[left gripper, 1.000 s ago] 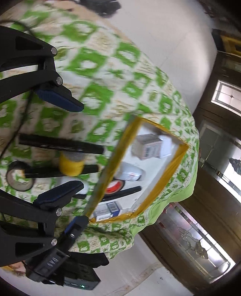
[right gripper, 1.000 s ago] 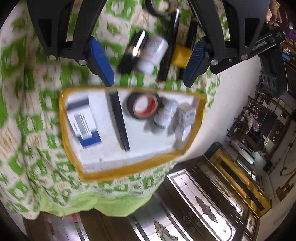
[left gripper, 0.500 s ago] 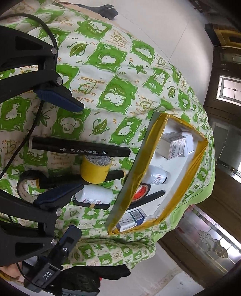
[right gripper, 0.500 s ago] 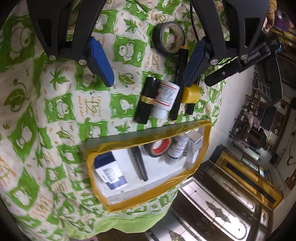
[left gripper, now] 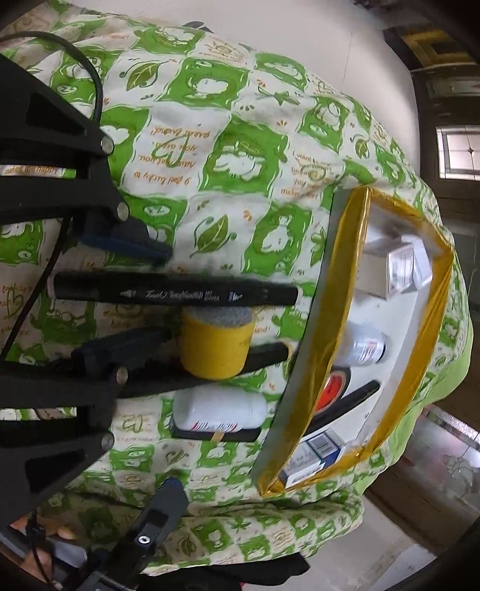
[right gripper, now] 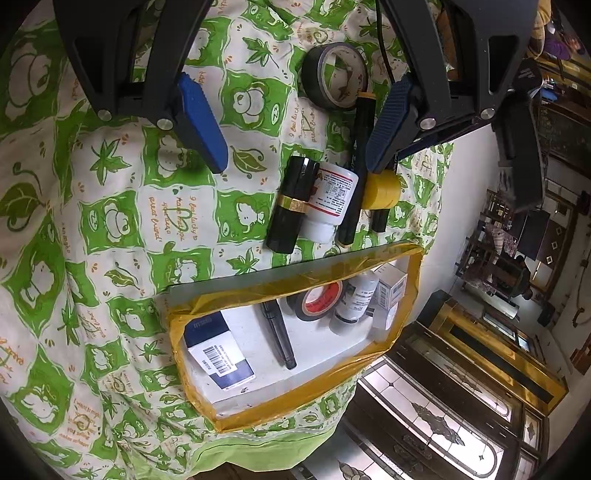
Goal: Organize rigid objects
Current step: 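Grasp the long black marker with the left tool while the right tool grasps the white pill bottle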
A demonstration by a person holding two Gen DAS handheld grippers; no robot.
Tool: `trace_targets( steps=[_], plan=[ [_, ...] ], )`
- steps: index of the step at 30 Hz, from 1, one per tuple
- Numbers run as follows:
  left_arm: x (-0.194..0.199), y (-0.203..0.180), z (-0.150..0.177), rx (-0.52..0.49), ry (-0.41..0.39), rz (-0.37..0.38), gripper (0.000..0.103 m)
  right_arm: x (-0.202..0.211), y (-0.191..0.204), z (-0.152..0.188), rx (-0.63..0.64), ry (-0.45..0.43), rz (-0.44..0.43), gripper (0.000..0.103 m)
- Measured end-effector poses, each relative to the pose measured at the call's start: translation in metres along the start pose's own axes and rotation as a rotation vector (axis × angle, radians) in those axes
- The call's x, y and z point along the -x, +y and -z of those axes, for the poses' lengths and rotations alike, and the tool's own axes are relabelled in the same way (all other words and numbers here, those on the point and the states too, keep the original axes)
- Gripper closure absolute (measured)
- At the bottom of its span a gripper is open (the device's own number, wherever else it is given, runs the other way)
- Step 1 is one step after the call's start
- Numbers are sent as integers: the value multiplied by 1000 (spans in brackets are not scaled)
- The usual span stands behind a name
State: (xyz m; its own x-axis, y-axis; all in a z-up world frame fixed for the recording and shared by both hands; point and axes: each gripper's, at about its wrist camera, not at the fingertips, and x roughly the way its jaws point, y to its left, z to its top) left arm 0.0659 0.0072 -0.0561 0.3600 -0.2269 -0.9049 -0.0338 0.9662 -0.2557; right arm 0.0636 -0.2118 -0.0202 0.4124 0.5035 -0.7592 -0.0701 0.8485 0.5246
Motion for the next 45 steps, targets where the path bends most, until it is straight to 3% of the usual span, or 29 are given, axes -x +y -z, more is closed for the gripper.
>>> trace_targets(
  steps=[2, 6, 8, 10, 16, 21, 27, 34, 39, 45],
  plan=[
    [3, 4, 0, 21, -11, 12, 87, 0, 0, 0, 0, -1, -1, 27],
    [11, 1, 3, 0, -33, 18, 88, -2, 0, -3, -17, 5, -24, 27],
    [12, -1, 4, -18, -32, 21, 88, -5, 0, -9, -57, 18, -74, 33],
    [9, -2, 3, -21, -19, 23, 88, -10, 1, -17, -96, 43, -137, 46],
    [0, -1, 0, -1, 5, 23, 88, -32, 20, -31, -111, 76, -170, 49],
    [-2, -1, 0, 2, 7, 23, 88, -55, 27, -37, -119, 106, -55, 55],
    [-3, -2, -1, -4, 8, 20, 88, -74, 27, -43, -104, 131, 2, 69],
    [-5, -1, -2, 1, 17, 24, 88, -77, 42, -38, 37, 135, 43, 68],
    [-7, 1, -5, 16, 19, 37, 88, -74, 47, -27, 111, 189, 63, 68],
    [-9, 4, -7, 28, 16, 50, 88, -58, 33, -4, 84, 238, 30, 68]
  ],
)
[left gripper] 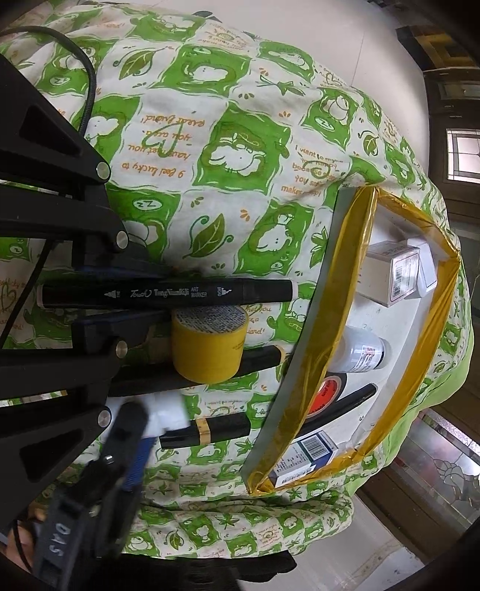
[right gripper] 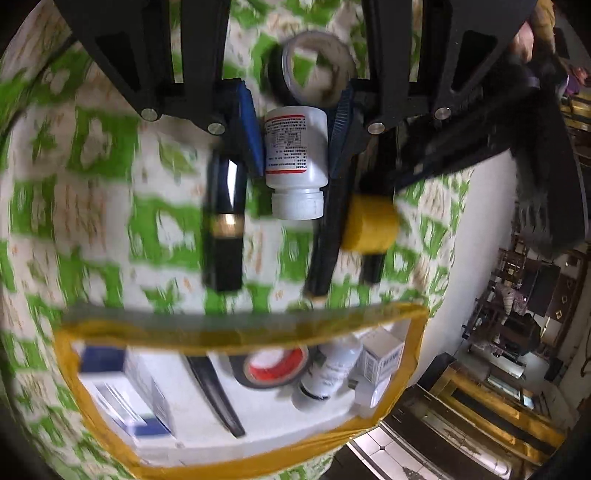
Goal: Organize rigid objects
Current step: 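Grasp the long black marker with the left tool while the right tool grasps the white pill bottle, then lift the marker with the left tool while the right tool lifts the bottle toward the tray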
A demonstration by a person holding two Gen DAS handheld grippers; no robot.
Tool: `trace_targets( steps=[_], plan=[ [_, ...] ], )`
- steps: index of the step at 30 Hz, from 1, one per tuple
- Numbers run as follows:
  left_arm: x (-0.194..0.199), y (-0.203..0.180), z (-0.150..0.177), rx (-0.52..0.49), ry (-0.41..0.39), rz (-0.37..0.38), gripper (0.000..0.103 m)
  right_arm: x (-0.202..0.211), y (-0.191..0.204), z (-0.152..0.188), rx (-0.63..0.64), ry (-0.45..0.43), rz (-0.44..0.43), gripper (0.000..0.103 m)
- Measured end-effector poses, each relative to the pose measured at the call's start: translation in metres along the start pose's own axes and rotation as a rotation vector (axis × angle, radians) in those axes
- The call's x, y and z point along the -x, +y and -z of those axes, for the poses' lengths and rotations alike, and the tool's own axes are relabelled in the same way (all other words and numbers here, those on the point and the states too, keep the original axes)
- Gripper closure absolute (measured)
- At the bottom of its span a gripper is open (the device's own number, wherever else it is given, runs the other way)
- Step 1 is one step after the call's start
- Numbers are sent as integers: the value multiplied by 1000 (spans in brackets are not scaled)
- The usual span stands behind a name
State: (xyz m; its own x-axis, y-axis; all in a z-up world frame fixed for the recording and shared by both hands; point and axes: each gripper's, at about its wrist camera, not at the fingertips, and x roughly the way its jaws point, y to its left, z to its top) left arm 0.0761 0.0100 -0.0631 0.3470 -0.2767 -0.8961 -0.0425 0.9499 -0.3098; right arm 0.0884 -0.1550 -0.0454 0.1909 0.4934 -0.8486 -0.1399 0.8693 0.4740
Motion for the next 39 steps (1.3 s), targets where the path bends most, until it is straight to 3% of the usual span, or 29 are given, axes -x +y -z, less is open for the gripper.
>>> trace_targets(
  steps=[8, 19, 33, 39],
  plan=[
    [5, -4, 2, -24, -25, -3, 89, 1, -9, 8, -12, -5, -16, 68],
    [-3, -1, -1, -14, 7, -8, 89, -11, 4, 9, 23, -1, -3, 68],
    [10, -10, 3, -62, -55, -20, 89, 0, 16, 14, 44, -59, -30, 68],
    [20, -14, 6, -77, -97, 11, 89, 9, 13, 13, 37, -78, -51, 68]
  ],
)
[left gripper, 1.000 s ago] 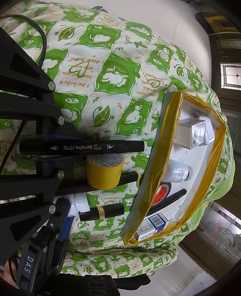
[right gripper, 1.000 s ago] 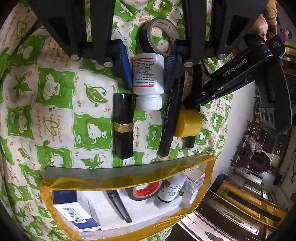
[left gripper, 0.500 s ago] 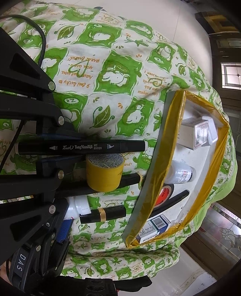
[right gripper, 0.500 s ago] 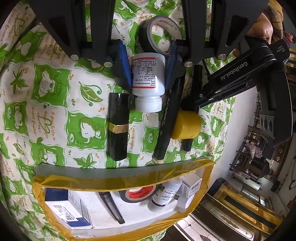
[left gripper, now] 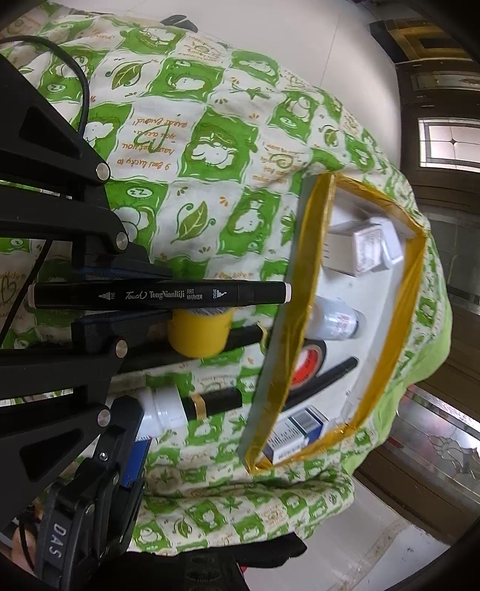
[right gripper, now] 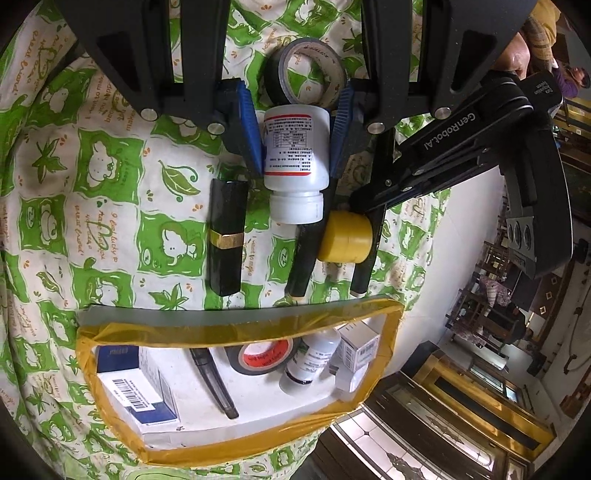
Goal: Organize rigid objects
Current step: 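Lift the marker with the left tool while the right tool lifts the bottle toward the tray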
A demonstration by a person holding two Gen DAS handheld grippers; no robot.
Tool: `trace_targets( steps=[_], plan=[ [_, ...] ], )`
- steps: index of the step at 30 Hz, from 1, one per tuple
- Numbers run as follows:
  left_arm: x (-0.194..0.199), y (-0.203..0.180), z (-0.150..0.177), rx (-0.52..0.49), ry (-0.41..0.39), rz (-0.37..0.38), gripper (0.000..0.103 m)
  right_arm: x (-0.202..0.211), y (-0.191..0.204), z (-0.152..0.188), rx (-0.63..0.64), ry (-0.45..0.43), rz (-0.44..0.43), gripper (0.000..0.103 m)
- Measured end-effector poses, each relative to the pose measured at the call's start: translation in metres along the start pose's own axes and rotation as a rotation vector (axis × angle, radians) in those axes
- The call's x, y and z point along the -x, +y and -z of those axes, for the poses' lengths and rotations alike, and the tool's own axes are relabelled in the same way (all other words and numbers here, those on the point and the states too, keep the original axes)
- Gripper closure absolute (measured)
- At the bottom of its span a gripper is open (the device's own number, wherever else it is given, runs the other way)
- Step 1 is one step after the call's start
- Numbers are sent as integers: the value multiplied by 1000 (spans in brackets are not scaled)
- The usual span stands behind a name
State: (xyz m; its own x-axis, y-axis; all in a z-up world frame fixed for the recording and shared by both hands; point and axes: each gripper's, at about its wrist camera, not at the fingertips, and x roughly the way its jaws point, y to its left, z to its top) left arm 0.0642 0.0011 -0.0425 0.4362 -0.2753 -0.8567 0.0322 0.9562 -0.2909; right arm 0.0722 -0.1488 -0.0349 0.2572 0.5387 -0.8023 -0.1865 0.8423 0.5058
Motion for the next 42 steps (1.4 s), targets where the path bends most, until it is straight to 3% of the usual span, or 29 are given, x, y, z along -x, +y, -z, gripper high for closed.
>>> trace_targets(
  steps=[22, 42],
  plan=[
    [9, -2, 1, -23, -37, -20, 89, 29, -18, 4, -12, -42, 3, 68],
    [31, 5, 3, 3, -88, 27, 89, 60, -38, 3, -36, -84, -6, 68]
  ],
)
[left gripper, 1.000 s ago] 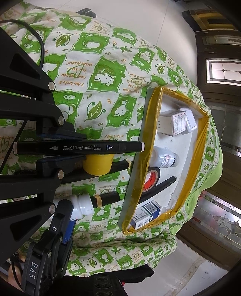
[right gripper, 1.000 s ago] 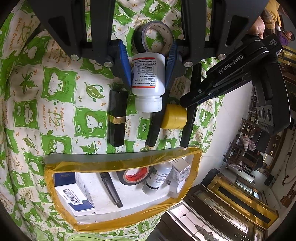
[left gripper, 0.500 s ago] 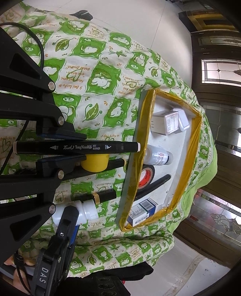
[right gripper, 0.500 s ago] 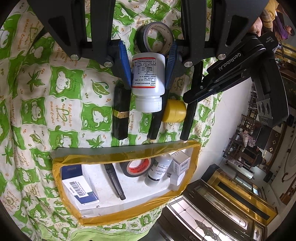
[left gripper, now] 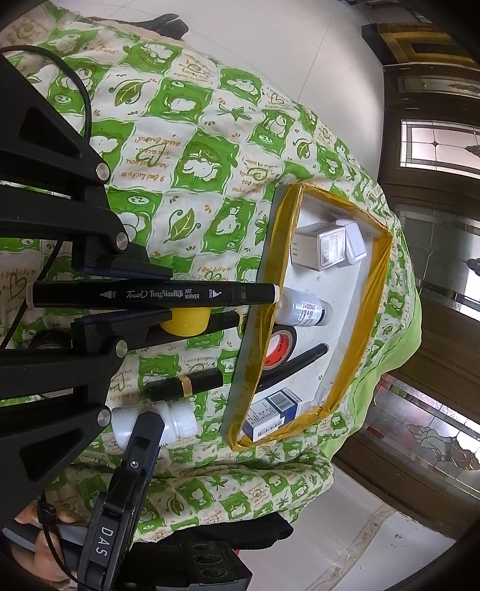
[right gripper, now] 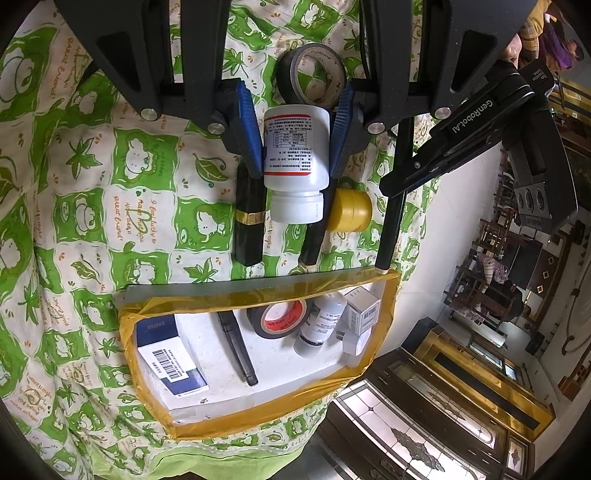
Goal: Organize rigid objects
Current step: 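Lift the marker with the left tool while the right tool lifts the bottle toward the tray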
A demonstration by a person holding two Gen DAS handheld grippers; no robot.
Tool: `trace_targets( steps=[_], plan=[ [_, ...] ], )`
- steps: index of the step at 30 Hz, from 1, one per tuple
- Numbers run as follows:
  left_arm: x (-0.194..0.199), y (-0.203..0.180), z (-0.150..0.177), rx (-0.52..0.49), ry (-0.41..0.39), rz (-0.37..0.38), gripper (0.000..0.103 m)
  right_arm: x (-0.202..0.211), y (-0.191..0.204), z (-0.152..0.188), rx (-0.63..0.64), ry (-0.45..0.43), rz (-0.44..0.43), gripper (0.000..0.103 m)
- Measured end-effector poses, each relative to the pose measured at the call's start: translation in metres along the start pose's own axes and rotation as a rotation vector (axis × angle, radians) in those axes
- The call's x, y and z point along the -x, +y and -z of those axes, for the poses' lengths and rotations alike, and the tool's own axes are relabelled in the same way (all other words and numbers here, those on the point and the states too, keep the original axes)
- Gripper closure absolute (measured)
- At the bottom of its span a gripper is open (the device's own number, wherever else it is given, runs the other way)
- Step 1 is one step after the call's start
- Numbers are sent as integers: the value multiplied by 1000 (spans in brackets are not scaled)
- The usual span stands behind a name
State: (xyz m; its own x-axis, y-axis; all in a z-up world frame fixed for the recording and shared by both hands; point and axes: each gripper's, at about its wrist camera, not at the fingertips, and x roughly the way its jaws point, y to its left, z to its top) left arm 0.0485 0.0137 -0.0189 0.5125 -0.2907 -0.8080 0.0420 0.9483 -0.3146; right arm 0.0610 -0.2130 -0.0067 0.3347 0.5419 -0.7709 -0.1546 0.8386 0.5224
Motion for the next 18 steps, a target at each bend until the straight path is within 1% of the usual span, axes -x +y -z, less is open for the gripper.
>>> trace_targets(
  steps=[9, 18],
  plan=[
    [1, -2, -3, 5, 5, 19, 89, 12, 1, -3, 1, -19, 5, 68],
    [4, -3, -14, 8, -3, 45, 89, 39, -16, -17, -52, -97, 1, 68]
  ],
)
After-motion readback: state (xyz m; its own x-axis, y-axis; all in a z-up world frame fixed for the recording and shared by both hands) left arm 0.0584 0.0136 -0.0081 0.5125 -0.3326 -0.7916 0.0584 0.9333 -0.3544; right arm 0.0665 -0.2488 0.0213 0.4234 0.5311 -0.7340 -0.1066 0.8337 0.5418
